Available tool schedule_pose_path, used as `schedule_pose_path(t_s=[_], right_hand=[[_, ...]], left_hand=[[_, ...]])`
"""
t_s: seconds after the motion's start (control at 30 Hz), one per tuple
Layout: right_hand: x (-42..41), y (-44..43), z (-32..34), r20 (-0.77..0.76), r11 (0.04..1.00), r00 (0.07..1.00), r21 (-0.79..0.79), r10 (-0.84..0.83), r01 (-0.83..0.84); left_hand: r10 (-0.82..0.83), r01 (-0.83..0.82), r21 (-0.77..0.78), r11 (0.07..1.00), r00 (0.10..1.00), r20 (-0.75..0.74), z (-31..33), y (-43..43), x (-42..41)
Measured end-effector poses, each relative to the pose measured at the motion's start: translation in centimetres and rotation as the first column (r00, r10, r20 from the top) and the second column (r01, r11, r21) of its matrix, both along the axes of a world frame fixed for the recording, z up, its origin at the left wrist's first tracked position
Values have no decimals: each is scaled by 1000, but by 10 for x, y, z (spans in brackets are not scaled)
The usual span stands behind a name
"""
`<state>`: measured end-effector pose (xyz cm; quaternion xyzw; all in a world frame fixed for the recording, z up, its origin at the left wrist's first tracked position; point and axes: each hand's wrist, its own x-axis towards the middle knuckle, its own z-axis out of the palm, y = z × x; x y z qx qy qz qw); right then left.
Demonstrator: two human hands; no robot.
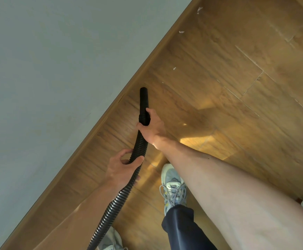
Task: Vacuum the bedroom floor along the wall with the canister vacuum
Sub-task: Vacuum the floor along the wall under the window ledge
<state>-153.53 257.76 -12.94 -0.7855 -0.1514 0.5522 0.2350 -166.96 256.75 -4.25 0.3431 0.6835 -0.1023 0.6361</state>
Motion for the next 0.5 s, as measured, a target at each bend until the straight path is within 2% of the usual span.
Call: schedule_pose_path(t_s=[0.5], right_hand=[[70,-5,15,31,997,999,-59,-44,46]], left_hand=[[-81,81,-1,997,994,76,7,7,59]])
